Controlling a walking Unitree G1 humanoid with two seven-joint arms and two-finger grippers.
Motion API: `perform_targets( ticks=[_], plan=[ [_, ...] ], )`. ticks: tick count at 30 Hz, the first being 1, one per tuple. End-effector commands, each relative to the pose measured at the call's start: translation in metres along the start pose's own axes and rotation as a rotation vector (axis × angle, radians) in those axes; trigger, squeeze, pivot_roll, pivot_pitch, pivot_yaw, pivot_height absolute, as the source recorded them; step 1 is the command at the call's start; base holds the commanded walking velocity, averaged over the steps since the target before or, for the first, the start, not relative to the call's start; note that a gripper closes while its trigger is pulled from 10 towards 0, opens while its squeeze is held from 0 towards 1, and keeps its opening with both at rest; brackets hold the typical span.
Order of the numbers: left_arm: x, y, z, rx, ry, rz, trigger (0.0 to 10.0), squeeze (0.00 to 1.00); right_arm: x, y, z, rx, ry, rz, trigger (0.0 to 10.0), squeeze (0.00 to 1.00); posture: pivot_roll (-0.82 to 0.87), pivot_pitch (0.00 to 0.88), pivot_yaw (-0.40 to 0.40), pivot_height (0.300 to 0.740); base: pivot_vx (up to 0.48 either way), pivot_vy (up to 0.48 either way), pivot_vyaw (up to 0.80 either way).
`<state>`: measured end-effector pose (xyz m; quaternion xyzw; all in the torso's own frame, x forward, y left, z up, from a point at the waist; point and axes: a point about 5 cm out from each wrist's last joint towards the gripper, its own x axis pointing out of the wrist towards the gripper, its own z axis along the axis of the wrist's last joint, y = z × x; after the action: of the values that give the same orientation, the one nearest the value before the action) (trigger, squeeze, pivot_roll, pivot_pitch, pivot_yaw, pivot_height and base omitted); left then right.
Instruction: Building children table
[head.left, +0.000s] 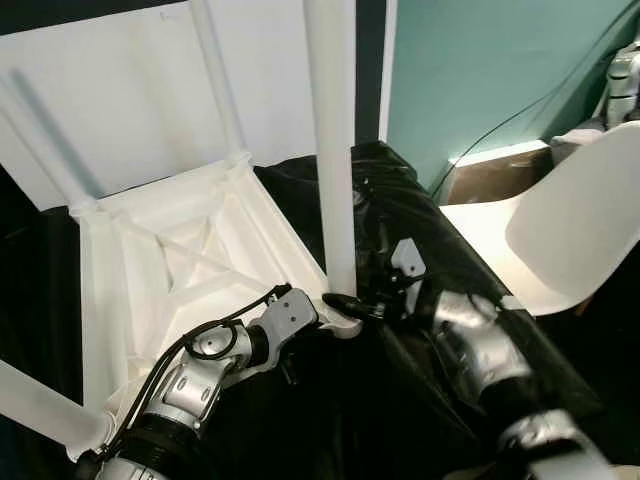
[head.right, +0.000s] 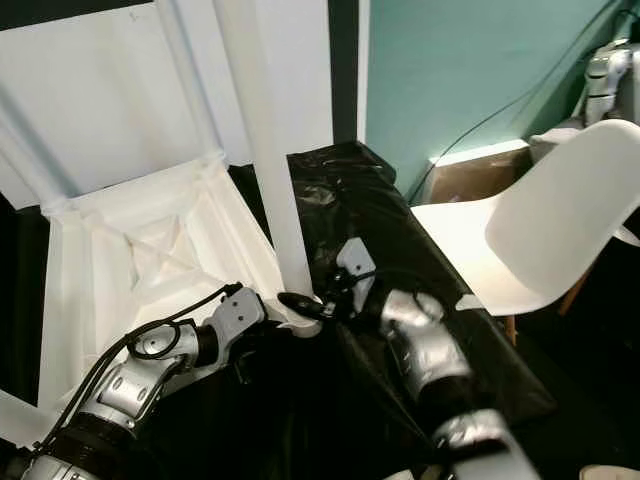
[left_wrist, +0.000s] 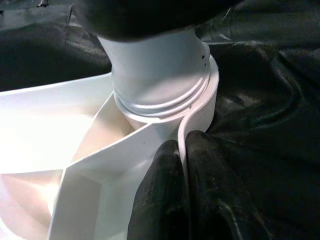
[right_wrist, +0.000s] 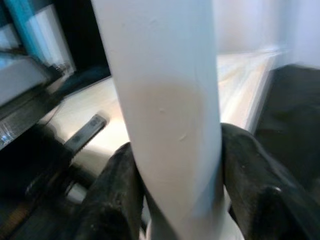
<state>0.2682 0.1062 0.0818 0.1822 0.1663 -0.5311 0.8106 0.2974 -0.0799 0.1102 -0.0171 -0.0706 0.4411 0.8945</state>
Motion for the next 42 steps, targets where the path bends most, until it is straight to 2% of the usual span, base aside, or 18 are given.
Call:
perform_targets(
  ticks=[1,3,11,12,13,14,16,17,22,23,24,25,29,34,35,37,38,42],
  plan=[
    [0.018,-0.046,-0.049,-0.197,0.13,-0.165,10.0,0.0,0.014,0.0,0.021,-0.008,-0.159,-0.157,0.0,0.0,0.07,0.0,-0.014,0.74,0.0,0.0,0.0],
    [0.017,-0.047,-0.049,-0.196,0.133,-0.174,10.0,0.0,0.007,-0.006,0.025,-0.025,-0.222,-0.302,0.0,0.0,0.06,0.0,0.0,0.74,0.0,0.0,0.0],
    [0.016,-0.047,-0.049,-0.192,0.135,-0.181,10.0,0.0,0.005,-0.004,0.02,-0.039,-0.186,-0.375,0.0,0.0,0.06,0.0,0.01,0.74,0.0,0.0,0.0],
    [0.016,-0.046,-0.048,-0.192,0.136,-0.181,10.0,0.0,0.007,-0.003,0.019,-0.034,-0.175,-0.364,4.7,0.0,0.06,0.0,0.01,0.74,0.0,0.0,0.0],
    [0.016,-0.046,-0.048,-0.192,0.136,-0.181,10.0,0.0,0.007,-0.003,0.019,-0.034,-0.175,-0.364,4.7,0.0,0.06,0.0,0.01,0.74,0.0,0.0,0.0],
    [0.015,-0.046,-0.048,-0.192,0.136,-0.181,10.0,0.0,0.009,-0.002,0.018,-0.031,-0.16,-0.343,10.0,0.0,0.06,0.0,0.012,0.74,0.0,0.0,0.0],
    [0.015,-0.045,-0.048,-0.191,0.136,-0.18,10.0,0.0,0.011,-0.002,0.017,-0.024,-0.144,-0.313,10.0,0.0,0.06,0.0,0.013,0.74,0.0,0.0,0.0],
    [0.015,-0.045,-0.048,-0.19,0.137,-0.179,10.0,0.0,0.011,-0.006,0.016,-0.021,-0.132,-0.292,10.0,1.0,0.06,0.0,0.015,0.74,0.0,0.0,0.0],
    [0.014,-0.043,-0.048,-0.189,0.138,-0.177,10.0,0.0,0.009,-0.014,0.015,-0.029,-0.097,-0.232,10.0,1.0,0.05,0.0,0.015,0.74,0.0,0.0,0.0],
    [0.014,-0.042,-0.048,-0.187,0.137,-0.176,10.0,0.0,0.008,-0.02,0.014,-0.043,-0.061,-0.167,10.0,0.41,0.05,0.0,0.016,0.74,0.0,0.0,0.0],
    [0.014,-0.042,-0.047,-0.186,0.137,-0.176,10.0,0.0,0.006,-0.023,0.013,-0.053,-0.036,-0.123,10.0,0.41,0.05,0.0,0.016,0.74,0.0,0.0,0.0],
    [0.015,-0.041,-0.047,-0.184,0.136,-0.176,10.0,0.0,0.004,-0.026,0.013,-0.067,0.004,-0.032,10.0,0.0,0.05,0.0,0.015,0.74,0.0,0.0,0.0],
    [0.016,-0.041,-0.046,-0.184,0.135,-0.177,10.0,0.0,0.002,-0.029,0.012,-0.06,0.044,0.051,10.0,0.0,0.05,0.0,0.01,0.74,0.0,0.0,0.0],
    [0.016,-0.04,-0.045,-0.185,0.129,-0.169,10.0,0.0,-0.007,-0.03,0.009,-0.083,0.174,0.331,10.0,0.0,0.06,0.0,0.0,0.74,0.0,0.0,0.0],
    [0.016,-0.04,-0.045,-0.188,0.128,-0.164,10.0,0.0,-0.008,-0.032,0.01,-0.093,0.206,0.385,6.4,0.0,0.07,0.0,-0.006,0.74,0.0,0.0,0.0],
    [0.016,-0.04,-0.045,-0.189,0.127,-0.16,10.0,0.0,-0.008,-0.034,0.011,-0.096,0.223,0.412,6.4,0.0,0.07,0.0,-0.007,0.74,0.0,0.0,0.0],
    [0.015,-0.04,-0.045,-0.191,0.127,-0.158,10.0,0.0,-0.007,-0.036,0.013,-0.097,0.217,0.423,0.0,0.0,0.07,0.0,-0.008,0.74,0.0,0.0,0.0],
    [0.015,-0.041,-0.046,-0.193,0.127,-0.155,10.0,0.0,-0.003,-0.04,0.02,-0.102,0.195,0.448,0.0,0.0,0.08,0.0,-0.007,0.74,0.0,0.0,0.0]
  ],
)
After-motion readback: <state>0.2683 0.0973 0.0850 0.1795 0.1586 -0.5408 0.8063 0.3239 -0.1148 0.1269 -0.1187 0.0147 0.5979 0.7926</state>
